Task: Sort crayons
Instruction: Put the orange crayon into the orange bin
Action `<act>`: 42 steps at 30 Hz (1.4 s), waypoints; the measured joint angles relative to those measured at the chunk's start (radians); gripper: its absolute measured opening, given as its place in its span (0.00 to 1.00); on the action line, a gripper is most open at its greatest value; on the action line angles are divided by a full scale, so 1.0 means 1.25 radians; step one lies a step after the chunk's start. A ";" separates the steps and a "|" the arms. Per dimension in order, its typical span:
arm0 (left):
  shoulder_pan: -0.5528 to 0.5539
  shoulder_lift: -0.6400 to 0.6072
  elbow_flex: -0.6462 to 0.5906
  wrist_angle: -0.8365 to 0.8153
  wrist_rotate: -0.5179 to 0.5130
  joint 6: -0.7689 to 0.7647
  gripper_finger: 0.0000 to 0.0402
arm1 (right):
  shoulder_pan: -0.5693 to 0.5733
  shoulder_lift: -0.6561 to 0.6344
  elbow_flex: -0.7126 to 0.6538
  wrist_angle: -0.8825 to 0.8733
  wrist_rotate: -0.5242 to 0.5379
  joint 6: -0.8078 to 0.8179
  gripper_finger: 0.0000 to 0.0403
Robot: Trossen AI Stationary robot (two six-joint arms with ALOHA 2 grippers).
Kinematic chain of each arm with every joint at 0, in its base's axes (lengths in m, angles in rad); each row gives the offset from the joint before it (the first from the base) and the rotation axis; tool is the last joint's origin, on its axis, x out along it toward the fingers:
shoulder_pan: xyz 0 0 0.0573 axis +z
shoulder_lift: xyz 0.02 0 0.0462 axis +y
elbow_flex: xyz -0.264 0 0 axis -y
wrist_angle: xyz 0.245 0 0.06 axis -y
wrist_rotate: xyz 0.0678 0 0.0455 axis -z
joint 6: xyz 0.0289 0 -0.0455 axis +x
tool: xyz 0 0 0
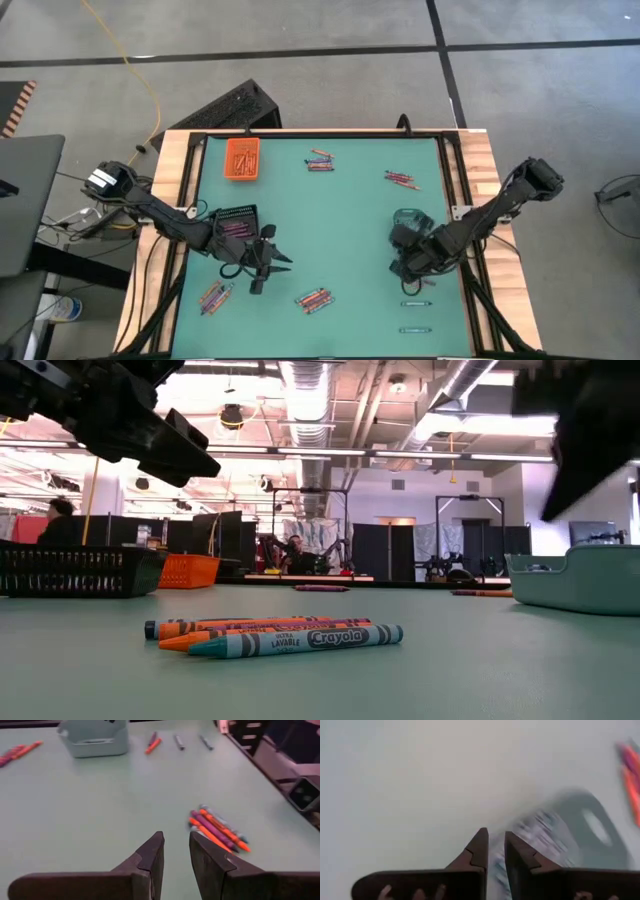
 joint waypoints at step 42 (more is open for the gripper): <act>0.000 0.000 0.000 -0.045 -0.025 -0.007 0.20 | -0.165 0.512 0.142 0.938 -0.640 -0.754 0.14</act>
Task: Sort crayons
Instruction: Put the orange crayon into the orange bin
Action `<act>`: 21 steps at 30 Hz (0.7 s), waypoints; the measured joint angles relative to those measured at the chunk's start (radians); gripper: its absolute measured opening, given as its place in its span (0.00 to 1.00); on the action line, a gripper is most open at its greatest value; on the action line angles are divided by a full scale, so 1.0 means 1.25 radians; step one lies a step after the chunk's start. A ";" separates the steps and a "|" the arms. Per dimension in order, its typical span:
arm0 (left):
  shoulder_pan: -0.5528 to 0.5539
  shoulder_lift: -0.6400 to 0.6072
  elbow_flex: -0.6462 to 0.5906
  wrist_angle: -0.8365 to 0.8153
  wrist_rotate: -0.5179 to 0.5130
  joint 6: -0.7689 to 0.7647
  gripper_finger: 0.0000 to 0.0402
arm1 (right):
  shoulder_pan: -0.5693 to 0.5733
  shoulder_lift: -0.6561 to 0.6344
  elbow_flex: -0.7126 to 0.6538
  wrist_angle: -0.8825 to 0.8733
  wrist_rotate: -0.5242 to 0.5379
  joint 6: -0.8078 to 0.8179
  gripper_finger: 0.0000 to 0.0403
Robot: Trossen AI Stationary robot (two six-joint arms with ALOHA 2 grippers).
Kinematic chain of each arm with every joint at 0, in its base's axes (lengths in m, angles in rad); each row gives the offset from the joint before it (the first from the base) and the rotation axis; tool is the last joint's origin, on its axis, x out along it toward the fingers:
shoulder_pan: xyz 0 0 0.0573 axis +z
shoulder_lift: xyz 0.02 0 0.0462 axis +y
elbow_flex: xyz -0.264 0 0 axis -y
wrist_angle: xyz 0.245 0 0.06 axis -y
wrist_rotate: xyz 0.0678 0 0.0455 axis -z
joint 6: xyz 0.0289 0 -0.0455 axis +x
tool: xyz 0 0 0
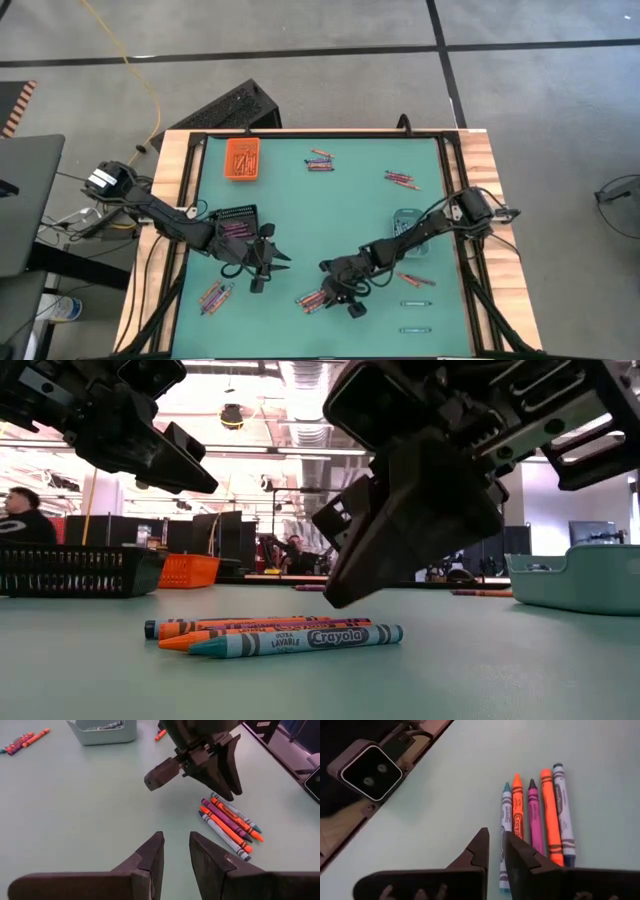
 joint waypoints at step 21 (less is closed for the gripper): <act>0.000 0.000 0.000 -0.003 -0.001 0.001 0.20 | -0.035 -0.001 0.000 -0.024 0.080 -0.102 0.17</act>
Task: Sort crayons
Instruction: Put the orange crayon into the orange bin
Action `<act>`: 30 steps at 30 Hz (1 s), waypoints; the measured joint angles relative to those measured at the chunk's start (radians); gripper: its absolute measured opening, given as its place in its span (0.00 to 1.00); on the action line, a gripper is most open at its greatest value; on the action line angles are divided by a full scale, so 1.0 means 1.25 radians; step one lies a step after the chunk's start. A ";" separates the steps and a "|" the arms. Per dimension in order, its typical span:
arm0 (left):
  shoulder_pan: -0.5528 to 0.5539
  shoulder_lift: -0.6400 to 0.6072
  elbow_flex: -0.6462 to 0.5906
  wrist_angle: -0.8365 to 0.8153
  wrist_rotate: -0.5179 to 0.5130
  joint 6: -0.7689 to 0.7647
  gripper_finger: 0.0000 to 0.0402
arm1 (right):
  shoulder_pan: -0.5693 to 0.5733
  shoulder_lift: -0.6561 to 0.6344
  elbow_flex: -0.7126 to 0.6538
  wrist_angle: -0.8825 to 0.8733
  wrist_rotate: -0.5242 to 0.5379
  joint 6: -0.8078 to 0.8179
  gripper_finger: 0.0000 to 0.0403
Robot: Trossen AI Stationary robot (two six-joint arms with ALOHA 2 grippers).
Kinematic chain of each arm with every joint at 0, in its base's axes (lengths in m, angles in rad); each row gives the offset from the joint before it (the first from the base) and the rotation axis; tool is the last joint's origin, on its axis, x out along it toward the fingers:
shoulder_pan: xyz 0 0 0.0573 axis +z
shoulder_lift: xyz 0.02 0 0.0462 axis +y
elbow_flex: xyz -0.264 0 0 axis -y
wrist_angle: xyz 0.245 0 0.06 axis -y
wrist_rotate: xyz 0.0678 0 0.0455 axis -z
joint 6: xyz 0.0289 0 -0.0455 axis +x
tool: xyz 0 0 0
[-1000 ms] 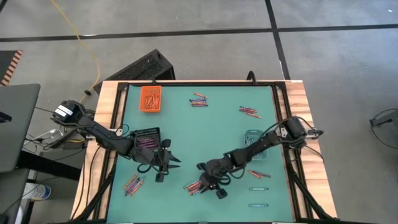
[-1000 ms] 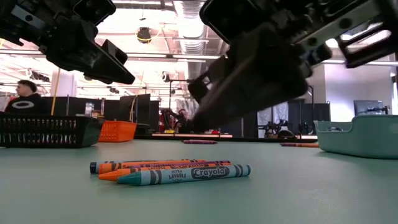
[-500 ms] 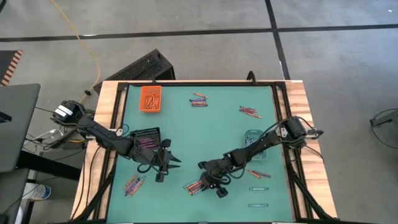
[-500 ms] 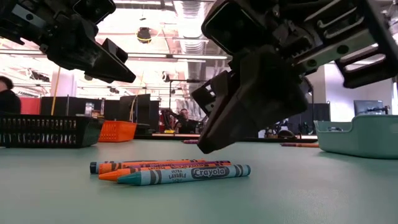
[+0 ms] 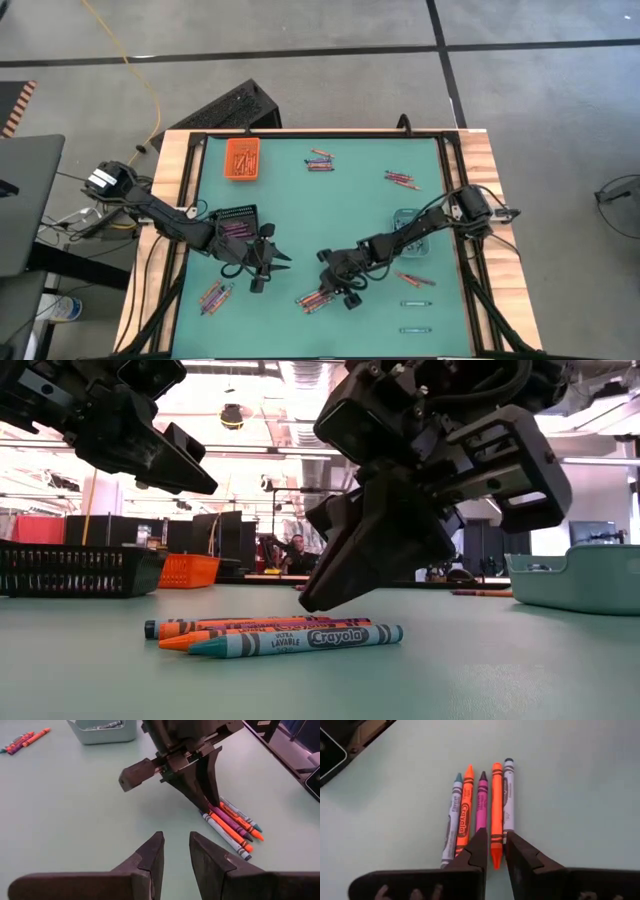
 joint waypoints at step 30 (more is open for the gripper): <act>0.000 0.000 0.000 -0.002 0.000 0.000 0.20 | 0.002 0.037 0.003 -0.080 0.075 0.008 0.06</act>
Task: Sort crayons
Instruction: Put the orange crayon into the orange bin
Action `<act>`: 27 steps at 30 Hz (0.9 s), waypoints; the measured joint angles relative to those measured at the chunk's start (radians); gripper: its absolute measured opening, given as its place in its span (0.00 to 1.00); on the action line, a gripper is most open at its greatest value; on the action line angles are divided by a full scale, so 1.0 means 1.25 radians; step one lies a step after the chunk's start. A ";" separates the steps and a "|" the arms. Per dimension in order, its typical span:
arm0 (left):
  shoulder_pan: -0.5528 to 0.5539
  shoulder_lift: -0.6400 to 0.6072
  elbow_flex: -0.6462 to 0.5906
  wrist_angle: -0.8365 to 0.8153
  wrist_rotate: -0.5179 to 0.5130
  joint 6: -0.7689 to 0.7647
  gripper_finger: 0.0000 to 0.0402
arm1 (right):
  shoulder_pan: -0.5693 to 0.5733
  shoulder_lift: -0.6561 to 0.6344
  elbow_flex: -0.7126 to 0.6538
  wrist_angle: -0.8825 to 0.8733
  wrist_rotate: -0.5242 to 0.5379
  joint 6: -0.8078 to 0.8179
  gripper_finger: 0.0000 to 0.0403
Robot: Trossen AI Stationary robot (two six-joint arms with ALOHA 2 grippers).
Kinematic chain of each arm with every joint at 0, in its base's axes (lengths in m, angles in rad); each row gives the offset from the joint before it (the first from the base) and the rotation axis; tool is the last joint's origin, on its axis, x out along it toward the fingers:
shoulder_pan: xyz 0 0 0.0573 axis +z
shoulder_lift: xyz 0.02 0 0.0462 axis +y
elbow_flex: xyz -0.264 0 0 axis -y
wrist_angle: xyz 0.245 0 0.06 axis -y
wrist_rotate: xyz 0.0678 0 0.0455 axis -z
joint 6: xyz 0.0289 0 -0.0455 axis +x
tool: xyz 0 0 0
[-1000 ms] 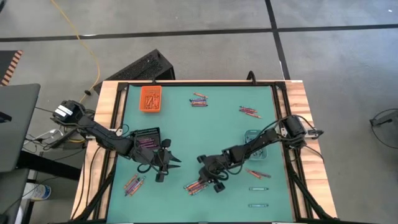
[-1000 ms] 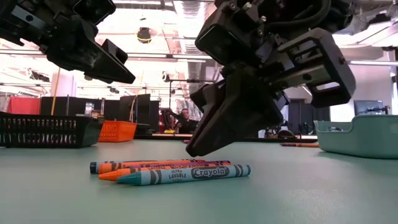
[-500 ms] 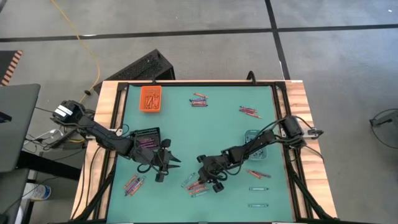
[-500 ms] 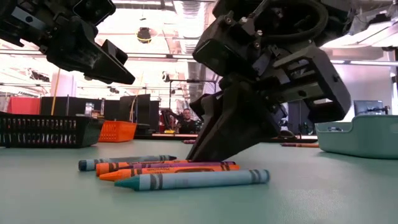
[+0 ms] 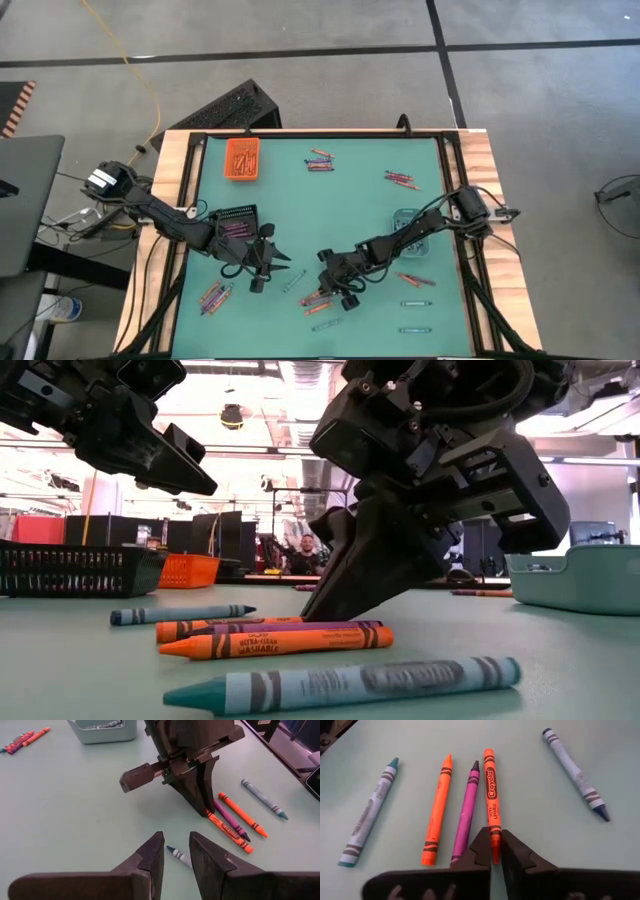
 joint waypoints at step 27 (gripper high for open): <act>0.000 0.001 0.000 0.006 0.000 -0.001 0.20 | 0.042 -0.164 -0.008 -0.176 0.220 -0.001 0.00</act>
